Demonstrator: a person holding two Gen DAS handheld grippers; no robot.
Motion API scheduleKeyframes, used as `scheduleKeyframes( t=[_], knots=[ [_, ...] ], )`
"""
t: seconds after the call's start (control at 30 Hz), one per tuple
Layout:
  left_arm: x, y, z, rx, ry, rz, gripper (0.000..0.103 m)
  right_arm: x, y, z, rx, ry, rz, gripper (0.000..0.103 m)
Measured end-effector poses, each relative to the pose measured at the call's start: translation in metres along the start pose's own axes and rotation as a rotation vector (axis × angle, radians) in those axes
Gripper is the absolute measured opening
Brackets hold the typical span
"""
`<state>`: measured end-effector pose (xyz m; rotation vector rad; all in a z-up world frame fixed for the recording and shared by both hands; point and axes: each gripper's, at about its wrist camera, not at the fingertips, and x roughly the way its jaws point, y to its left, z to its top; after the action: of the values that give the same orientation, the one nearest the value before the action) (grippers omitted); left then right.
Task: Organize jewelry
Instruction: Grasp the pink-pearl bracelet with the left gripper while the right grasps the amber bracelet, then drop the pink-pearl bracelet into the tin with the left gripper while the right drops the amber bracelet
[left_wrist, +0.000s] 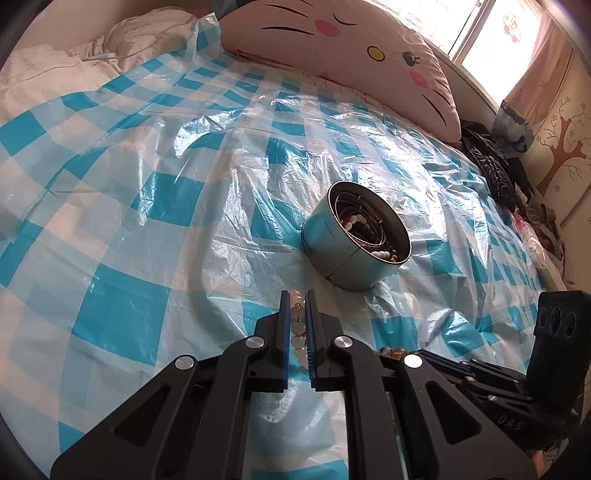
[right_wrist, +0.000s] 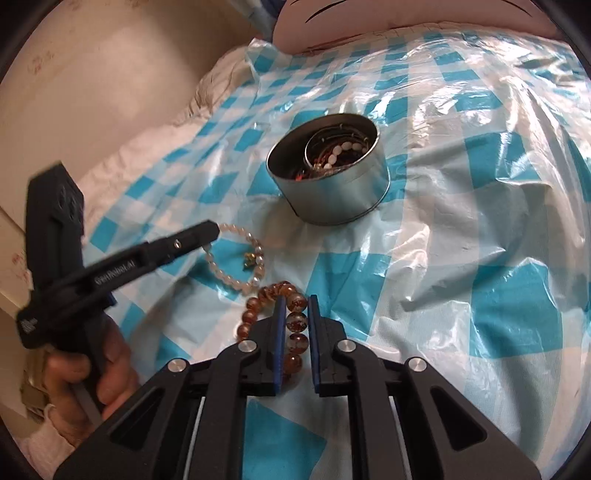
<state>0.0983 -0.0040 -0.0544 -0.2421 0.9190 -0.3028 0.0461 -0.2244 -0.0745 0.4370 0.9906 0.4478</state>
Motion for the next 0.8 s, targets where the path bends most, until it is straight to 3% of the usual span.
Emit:
scheduleKeyframes(
  t=[0.13,0.2,0.5,0.8],
  knots=[
    [-0.010,-0.006,-0.001,0.016,-0.041,-0.028,0.007,-0.032,-0.015,-0.001,0.118,-0.129,0.139,0.013],
    [-0.017,-0.012,-0.002,0.042,-0.074,-0.035,0.007,-0.046,-0.018,-0.001,0.144,-0.194,0.167,0.013],
    [-0.033,-0.045,-0.010,0.182,-0.151,0.005,0.007,-0.075,-0.011,0.000,0.124,-0.351,0.153,0.013],
    [-0.035,-0.062,-0.015,0.275,-0.171,0.050,0.007,-0.076,-0.006,0.000,0.090,-0.375,0.141,0.013]
  ],
)
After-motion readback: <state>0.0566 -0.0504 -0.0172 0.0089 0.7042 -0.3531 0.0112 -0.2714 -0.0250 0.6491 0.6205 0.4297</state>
